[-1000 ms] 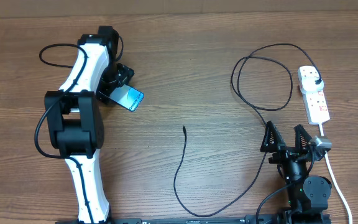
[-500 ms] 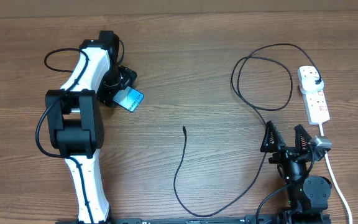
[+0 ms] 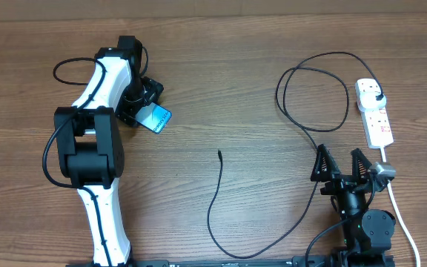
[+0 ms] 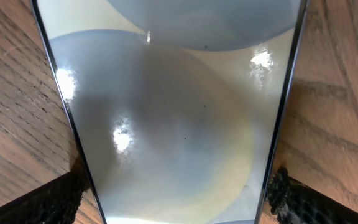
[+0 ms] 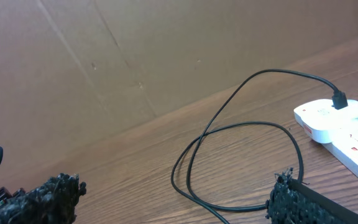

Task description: Plug charger to phone and switch on socket

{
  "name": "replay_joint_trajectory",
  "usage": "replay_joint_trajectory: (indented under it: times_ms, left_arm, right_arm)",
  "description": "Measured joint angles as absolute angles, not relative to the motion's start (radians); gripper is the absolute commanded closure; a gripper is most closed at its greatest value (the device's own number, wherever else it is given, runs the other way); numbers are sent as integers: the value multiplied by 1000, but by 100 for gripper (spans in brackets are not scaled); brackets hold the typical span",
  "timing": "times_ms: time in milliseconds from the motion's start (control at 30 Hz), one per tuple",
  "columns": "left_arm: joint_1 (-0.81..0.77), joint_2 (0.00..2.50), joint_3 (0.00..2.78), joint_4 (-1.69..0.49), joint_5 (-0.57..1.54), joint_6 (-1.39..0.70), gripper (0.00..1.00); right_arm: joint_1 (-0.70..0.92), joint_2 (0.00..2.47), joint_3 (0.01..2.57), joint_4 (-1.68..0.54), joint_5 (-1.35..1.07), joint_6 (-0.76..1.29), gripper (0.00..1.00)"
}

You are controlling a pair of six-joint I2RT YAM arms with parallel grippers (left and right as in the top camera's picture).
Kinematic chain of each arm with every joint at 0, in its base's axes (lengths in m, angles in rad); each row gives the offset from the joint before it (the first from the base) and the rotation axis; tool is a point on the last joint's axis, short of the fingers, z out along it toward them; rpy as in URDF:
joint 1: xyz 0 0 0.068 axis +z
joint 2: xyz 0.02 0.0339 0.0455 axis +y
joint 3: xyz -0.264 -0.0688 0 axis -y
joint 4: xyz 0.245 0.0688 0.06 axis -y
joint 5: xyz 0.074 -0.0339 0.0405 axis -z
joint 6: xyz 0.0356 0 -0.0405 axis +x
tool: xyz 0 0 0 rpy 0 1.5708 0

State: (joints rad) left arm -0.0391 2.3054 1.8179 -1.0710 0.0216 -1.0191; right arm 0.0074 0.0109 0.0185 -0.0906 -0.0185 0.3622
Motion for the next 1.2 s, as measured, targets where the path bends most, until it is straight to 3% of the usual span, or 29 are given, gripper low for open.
replay_joint_trajectory:
  times_ms: [267, 367, 467, 667, 700, 733, 800, 1200]
  left_arm:
    - [-39, 2305, 1818, -1071, 22, -1019, 1]
    - [-39, 2305, 1818, -1066, 19, -1020, 15]
    - [-39, 2305, 1818, -1063, 15, -1023, 18]
    - [-39, 2305, 1818, -1063, 14, -1023, 16]
    - [-39, 2305, 1818, -1063, 14, -1023, 14]
    - [-39, 2305, 1818, -1063, 14, -1023, 5]
    - [-39, 2305, 1818, -1058, 14, -1023, 2]
    - [-39, 2305, 1818, -1054, 14, -1023, 1]
  right_arm:
    - [7, 11, 19, -90, -18, 363, 0]
    - [7, 11, 19, -91, -19, 362, 0]
    - [7, 11, 19, -90, -19, 362, 0]
    - [7, 11, 19, -90, -19, 363, 0]
    - [7, 11, 19, -91, -18, 362, 0]
    - [7, 11, 19, -90, -18, 362, 0]
    - [7, 11, 19, -90, -19, 362, 0]
    - [7, 11, 19, -90, -19, 362, 0]
